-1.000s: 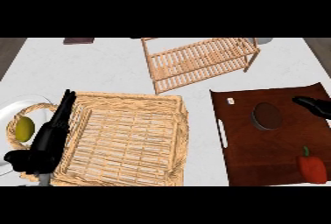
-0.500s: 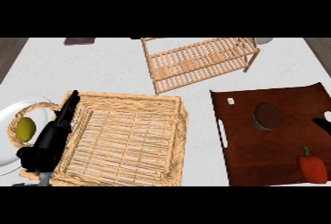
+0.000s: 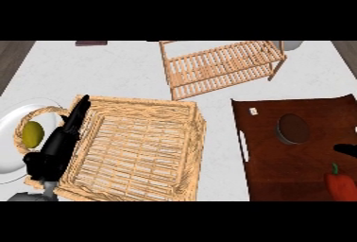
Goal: Pick the cupcake from the tray and place it in the tiered shelf
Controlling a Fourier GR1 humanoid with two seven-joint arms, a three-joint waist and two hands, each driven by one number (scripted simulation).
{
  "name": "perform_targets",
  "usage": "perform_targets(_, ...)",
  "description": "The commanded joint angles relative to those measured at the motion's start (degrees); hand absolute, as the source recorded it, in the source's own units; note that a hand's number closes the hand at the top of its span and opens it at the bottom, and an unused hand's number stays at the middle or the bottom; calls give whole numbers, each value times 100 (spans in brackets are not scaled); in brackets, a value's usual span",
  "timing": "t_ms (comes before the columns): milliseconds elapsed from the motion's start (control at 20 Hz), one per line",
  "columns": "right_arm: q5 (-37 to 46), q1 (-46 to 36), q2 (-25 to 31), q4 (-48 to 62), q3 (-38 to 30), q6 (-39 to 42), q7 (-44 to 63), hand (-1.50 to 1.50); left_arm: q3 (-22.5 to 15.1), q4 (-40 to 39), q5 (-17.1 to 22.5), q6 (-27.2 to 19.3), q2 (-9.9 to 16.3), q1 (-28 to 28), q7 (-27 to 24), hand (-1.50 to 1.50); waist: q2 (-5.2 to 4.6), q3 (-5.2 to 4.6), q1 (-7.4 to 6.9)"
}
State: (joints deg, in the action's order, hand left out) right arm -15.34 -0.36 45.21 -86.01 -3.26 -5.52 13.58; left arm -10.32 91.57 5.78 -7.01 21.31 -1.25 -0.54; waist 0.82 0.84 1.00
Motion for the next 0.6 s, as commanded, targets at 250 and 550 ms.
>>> perform_targets(250,1668,-372,1814,-444,1028,489,2238,-150,-409,-570,56,291,-101,233,384,0,-194,-154,-315)
perform_targets(550,2284,-1094,1406,-761,1939,679,3802,-150,-504,-816,-19,348,-148,110,294,0,-188,-117,-453)
